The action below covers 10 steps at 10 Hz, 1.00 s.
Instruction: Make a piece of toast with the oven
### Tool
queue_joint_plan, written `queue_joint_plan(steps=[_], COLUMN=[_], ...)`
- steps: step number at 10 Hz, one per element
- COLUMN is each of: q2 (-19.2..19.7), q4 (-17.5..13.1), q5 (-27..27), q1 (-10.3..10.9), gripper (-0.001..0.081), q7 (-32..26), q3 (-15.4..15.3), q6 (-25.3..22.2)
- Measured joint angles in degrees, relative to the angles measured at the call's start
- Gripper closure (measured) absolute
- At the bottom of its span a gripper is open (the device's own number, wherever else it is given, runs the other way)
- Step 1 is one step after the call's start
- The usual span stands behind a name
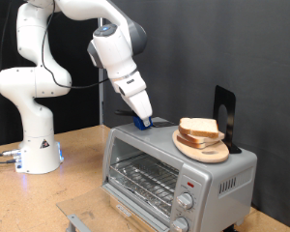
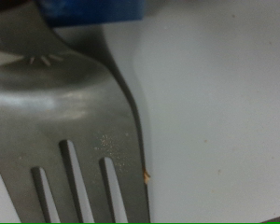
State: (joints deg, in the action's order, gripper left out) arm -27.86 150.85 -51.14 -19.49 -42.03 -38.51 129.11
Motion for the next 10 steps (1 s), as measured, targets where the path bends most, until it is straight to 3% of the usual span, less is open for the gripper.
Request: queue_joint_plan(steps=[1,2,3,4,5,8,10], q2=[-0.01,-0.01,-0.01,-0.01,-0.01,-0.24,-1.93], q4=[0.03,0.06,0.09,0.10,0.10,0.04,-0.75], q5=[-0.03,-0.04,-0.05,-0.08,-0.11,-0.99,-2.35], q1=[0.00,0.00,0.00,0.00,0.00,0.00,0.00], gripper=[0.0001,0.0124,0.0124,0.0262,0.0323,0.0323,0.0323], q7=[0.09,0.21,0.30,0.38,0.48,1.43,2.18], q3=[0.00,0.00,0.00,0.00,0.00,0.28,2.41], q6=[0.00,0.01,0.03,0.05,0.05,-0.26,-4.05])
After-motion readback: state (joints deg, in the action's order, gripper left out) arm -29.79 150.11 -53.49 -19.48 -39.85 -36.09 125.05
